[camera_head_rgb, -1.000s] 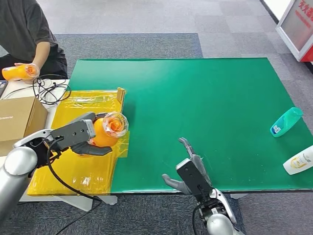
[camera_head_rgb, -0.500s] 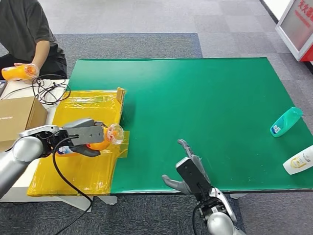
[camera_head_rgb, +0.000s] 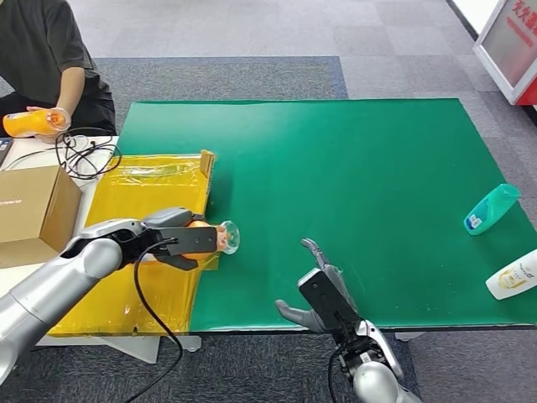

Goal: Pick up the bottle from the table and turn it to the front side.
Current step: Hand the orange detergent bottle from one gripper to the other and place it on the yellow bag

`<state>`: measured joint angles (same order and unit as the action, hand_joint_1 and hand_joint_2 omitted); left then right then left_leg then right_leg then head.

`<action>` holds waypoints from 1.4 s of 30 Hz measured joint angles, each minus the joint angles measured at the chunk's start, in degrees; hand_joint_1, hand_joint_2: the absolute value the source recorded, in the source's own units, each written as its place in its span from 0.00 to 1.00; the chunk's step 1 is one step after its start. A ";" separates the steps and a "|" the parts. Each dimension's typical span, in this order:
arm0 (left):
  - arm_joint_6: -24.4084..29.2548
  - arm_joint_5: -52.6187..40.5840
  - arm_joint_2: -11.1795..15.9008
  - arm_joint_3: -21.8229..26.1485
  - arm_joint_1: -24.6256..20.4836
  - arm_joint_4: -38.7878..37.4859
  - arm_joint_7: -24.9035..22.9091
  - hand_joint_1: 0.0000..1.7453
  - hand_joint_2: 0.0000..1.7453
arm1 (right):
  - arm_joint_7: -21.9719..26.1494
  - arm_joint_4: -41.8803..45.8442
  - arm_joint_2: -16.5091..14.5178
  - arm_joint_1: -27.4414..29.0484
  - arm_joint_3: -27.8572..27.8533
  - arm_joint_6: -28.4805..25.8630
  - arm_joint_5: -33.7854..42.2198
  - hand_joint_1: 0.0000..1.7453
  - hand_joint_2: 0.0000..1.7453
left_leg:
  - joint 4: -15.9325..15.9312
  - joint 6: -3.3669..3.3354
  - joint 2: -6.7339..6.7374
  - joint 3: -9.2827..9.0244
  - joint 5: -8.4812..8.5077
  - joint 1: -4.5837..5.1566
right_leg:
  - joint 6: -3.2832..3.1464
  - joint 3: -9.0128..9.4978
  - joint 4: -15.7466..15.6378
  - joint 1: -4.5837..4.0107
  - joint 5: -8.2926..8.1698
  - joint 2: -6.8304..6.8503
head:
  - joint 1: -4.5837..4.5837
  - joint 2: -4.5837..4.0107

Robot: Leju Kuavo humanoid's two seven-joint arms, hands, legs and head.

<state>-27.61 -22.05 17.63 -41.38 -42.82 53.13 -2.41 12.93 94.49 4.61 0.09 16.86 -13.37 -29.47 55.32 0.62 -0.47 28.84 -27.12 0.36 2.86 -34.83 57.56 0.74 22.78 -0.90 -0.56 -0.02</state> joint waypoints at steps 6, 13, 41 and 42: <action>0.66 -2.61 -2.81 -0.26 -1.23 -3.04 0.05 0.94 1.00 | 0.25 -0.10 0.00 0.08 0.03 0.35 -0.02 0.00 1.00 | 0.00 0.00 0.00 0.00 0.00 0.00 | 0.00 0.00 0.00 -0.01 0.00 0.00 | -0.01 0.00; 0.66 -3.61 -4.41 -0.27 -1.99 -6.22 0.43 0.84 1.00 | 0.78 -0.92 0.00 0.35 0.04 0.32 -0.50 0.00 1.00 | 0.00 0.00 0.01 0.00 0.00 0.00 | 0.00 0.00 0.00 -0.01 -0.01 -0.01 | -0.01 0.00; 1.80 -8.18 -7.19 0.97 -2.52 -15.53 0.53 0.00 1.00 | 1.23 -1.44 0.00 0.20 0.06 -0.10 0.11 0.00 1.00 | 0.00 0.00 0.01 0.00 0.00 -0.01 | 0.01 0.01 0.01 0.00 -0.01 -0.01 | -0.01 0.00; 1.92 -8.25 -7.18 1.18 -2.52 -15.59 0.53 0.00 1.00 | 1.31 -1.44 0.00 0.22 0.06 -0.17 0.14 0.00 1.00 | 0.00 0.00 0.01 0.00 0.00 -0.01 | 0.01 0.01 0.01 0.00 -0.01 -0.01 | -0.01 0.00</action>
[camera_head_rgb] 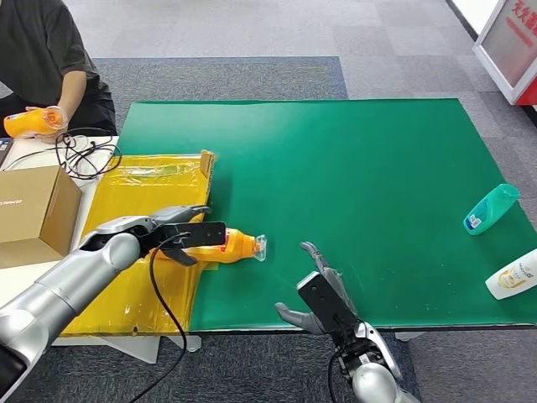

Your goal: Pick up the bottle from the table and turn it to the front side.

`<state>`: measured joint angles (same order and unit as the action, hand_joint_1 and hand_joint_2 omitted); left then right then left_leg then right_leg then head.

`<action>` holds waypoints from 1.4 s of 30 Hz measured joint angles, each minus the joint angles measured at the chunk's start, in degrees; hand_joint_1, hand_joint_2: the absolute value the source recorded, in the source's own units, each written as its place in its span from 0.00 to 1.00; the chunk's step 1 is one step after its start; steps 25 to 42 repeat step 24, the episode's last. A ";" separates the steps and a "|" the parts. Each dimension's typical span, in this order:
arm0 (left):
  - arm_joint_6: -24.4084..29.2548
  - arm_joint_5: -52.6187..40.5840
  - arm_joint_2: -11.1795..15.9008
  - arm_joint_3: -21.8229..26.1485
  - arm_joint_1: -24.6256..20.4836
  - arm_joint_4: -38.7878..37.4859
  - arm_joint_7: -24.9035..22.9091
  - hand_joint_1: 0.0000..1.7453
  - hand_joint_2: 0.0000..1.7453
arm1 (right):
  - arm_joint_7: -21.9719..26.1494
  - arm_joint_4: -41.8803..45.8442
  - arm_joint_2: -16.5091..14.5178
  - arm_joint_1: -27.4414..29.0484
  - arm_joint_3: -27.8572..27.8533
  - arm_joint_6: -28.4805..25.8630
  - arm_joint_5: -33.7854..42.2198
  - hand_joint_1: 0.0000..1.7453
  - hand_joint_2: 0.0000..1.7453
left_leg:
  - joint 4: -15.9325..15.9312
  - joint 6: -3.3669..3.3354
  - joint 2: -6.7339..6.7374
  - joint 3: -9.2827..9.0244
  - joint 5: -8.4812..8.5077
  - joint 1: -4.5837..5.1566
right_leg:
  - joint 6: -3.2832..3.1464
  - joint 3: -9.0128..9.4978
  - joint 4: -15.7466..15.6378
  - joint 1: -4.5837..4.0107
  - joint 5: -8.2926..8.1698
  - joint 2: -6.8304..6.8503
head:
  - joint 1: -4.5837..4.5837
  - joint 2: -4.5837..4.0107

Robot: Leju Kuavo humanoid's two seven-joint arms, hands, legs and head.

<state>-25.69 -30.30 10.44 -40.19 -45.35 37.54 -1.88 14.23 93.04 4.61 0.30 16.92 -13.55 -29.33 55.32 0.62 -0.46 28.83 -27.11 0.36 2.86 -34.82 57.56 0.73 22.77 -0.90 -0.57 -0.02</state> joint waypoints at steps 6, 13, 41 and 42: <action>0.36 0.27 0.13 1.44 0.03 -0.04 0.27 0.00 1.00 | 0.27 0.00 0.00 0.16 -0.07 -0.43 -0.01 0.00 1.00 | 0.00 0.00 0.00 0.00 0.00 0.00 | 0.00 0.00 0.00 0.00 0.00 0.00 | 0.01 0.00; 4.34 6.92 3.08 6.67 5.34 10.40 1.70 0.00 1.00 | 1.74 1.01 -0.02 3.21 -1.91 -2.59 0.03 0.00 1.00 | -0.01 0.00 0.01 0.01 -0.02 0.00 | 0.00 0.01 0.01 0.01 0.03 -0.01 | 0.01 0.00; 10.58 17.89 4.81 26.13 37.20 44.52 21.06 0.00 1.00 | 8.73 8.23 -0.85 10.92 -4.44 -4.55 5.39 0.00 1.00 | -0.04 0.03 0.18 -0.01 -0.24 0.00 | -0.01 -0.05 -0.03 0.00 0.23 -0.17 | 0.01 0.00; 10.58 17.89 4.81 26.13 37.20 44.52 21.06 0.00 1.00 | 8.73 8.23 -0.85 10.92 -4.44 -4.55 5.39 0.00 1.00 | -0.04 0.03 0.18 -0.01 -0.24 0.00 | -0.01 -0.05 -0.03 0.00 0.23 -0.17 | 0.01 0.00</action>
